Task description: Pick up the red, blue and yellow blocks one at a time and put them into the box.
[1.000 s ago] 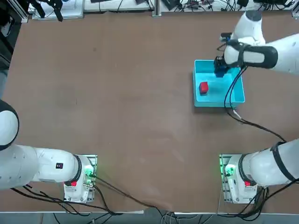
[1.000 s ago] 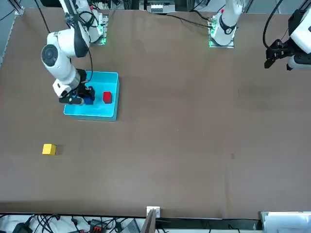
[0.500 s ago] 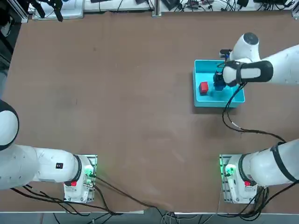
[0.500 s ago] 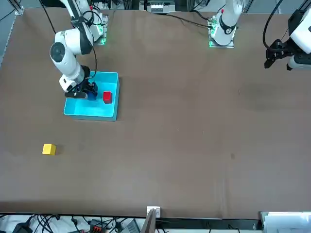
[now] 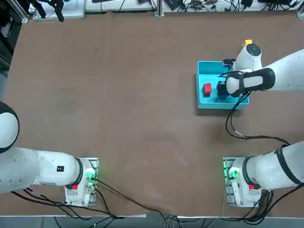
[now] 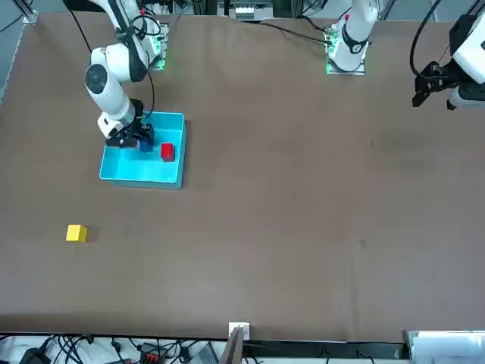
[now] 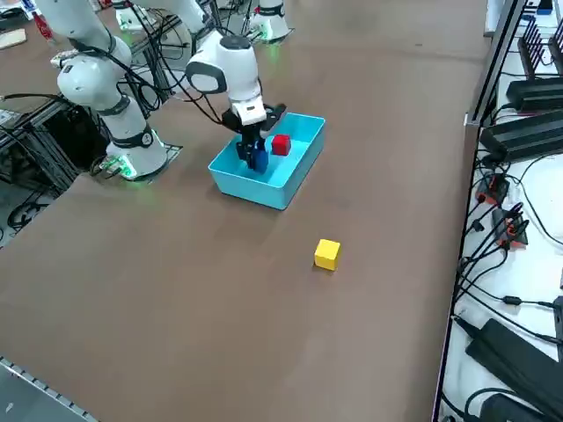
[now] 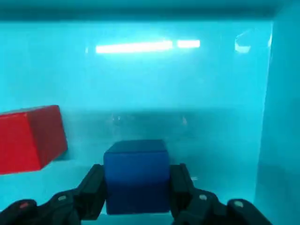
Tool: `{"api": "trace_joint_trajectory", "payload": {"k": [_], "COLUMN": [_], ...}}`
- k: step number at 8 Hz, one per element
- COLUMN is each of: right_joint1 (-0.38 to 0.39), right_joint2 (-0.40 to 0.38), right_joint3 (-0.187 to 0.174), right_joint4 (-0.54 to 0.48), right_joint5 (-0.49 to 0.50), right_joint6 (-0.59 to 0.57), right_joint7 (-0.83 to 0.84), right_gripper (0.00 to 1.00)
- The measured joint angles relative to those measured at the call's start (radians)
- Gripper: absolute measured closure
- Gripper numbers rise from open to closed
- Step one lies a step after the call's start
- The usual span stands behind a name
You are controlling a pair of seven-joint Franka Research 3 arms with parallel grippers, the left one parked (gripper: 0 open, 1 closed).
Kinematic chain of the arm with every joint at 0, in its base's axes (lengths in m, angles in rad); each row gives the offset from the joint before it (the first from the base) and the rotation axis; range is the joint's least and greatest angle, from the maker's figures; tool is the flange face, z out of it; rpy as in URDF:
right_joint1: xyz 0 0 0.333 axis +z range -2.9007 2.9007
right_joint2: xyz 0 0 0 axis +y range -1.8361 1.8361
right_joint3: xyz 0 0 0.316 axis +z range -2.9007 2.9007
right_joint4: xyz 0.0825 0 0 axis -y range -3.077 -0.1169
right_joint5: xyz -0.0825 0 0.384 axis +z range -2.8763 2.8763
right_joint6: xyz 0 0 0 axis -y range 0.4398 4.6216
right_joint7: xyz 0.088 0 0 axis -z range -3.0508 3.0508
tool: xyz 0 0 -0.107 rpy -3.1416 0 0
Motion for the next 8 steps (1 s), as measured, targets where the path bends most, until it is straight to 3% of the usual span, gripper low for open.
{"api": "trace_joint_trajectory", "payload": {"k": [1, 2, 4, 6, 8], "right_joint1": [0.001, 0.001, 0.003, 0.003, 0.0], "right_joint2": [0.005, 0.004, -0.024, -0.093, -0.134], "right_joint3": [0.0, 0.0, 0.0, 0.0, -0.002], "right_joint4": [0.0, 0.003, 0.021, 0.089, 0.258], "right_joint5": [0.0, 0.0, 0.0, -0.001, 0.0], "right_joint6": [0.004, 0.008, -0.001, -0.152, -0.374], "right_joint7": [0.0, 0.0, -0.002, -0.004, -0.005], "right_gripper": [0.3, 0.15, 0.11, 0.08, 0.12]}}
